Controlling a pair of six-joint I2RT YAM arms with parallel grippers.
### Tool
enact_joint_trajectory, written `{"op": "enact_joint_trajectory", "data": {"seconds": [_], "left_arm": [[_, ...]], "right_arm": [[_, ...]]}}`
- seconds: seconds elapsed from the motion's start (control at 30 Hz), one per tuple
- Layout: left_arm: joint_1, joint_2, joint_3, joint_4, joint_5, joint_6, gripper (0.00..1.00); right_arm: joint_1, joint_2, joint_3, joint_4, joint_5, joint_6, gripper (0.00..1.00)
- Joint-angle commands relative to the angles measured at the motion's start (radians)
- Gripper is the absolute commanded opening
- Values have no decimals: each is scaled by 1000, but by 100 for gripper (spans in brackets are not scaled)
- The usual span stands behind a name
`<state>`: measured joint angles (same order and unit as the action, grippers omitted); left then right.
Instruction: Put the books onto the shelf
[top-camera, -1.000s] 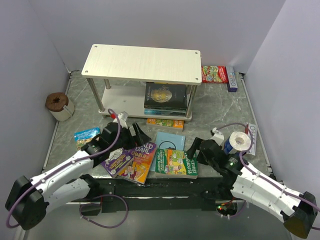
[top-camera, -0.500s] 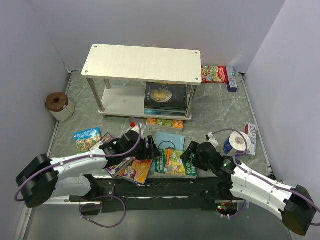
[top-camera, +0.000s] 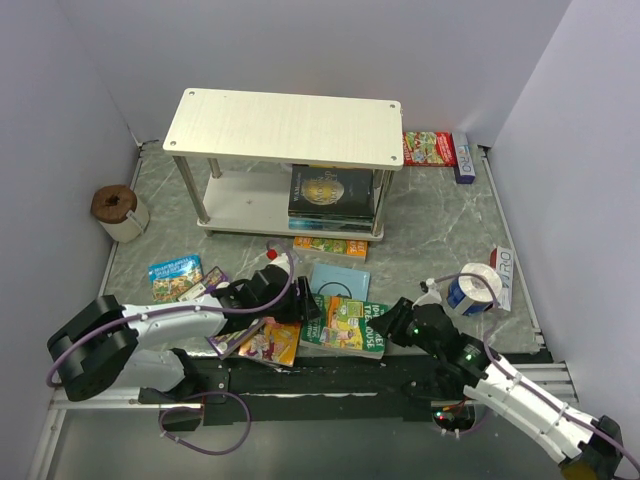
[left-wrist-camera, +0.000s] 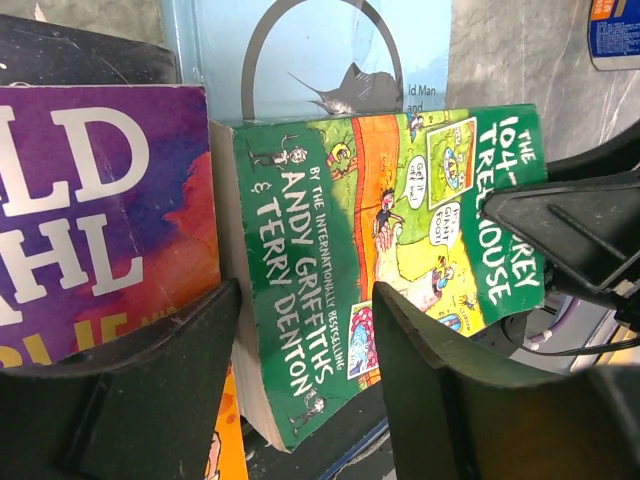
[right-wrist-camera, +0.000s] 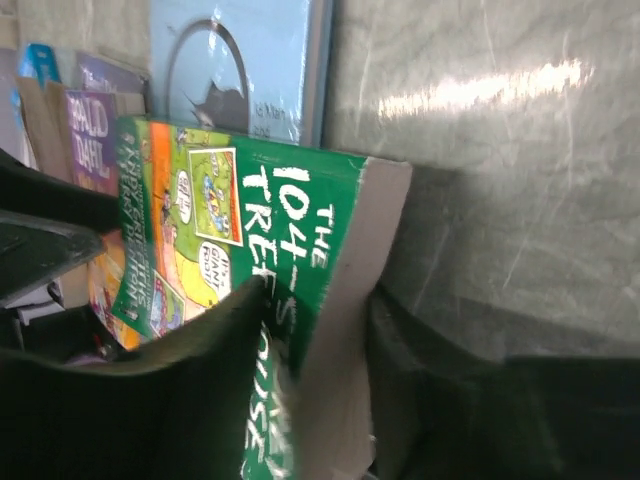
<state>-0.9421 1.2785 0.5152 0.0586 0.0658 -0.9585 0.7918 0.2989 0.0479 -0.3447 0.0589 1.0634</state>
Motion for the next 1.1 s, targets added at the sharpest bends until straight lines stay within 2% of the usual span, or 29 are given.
{"op": "enact_joint_trajectory", "data": {"seconds": [0.0,0.03,0.13,0.2,0.3,0.33,0.4,0.47,0.53,0.67,0.7,0.87,0.9,1.07], "left_arm": [[-11,41,-3,20,2,-3,61],[-11,36,-3,15,-4,-3,61],[-11,0,3,-29,-50,-3,63],[-11,-57,20,-60,-63,-2,66],[-11,-154,71,-184,-181,26,81],[-9,-178,86,-236,-211,41,91],[8,-246,135,-278,-271,79,99],[34,-280,179,-305,-255,122,96],[84,-307,213,-324,-216,199,96],[155,-320,296,-342,-74,329,96],[178,-335,305,-338,16,375,96],[206,-381,354,-301,257,481,96],[212,-392,358,-290,350,510,96],[215,-401,367,-286,590,553,96]], "right_arm": [[7,-32,30,-28,-62,-32,31],[9,-29,38,-33,-60,-39,19],[11,-6,87,-50,-60,-77,0],[9,19,150,-65,-39,-129,0],[9,66,269,-89,-39,-232,0],[7,81,302,-96,-53,-262,0],[7,147,409,-119,-85,-342,0],[4,231,486,-158,-152,-422,0],[3,287,591,-174,-227,-468,0],[-14,399,734,-181,-484,-563,0],[-19,416,754,-183,-517,-571,0],[-92,479,820,-136,-764,-583,0],[-123,486,826,-122,-828,-580,0],[-190,528,846,-82,-970,-563,0]]}}
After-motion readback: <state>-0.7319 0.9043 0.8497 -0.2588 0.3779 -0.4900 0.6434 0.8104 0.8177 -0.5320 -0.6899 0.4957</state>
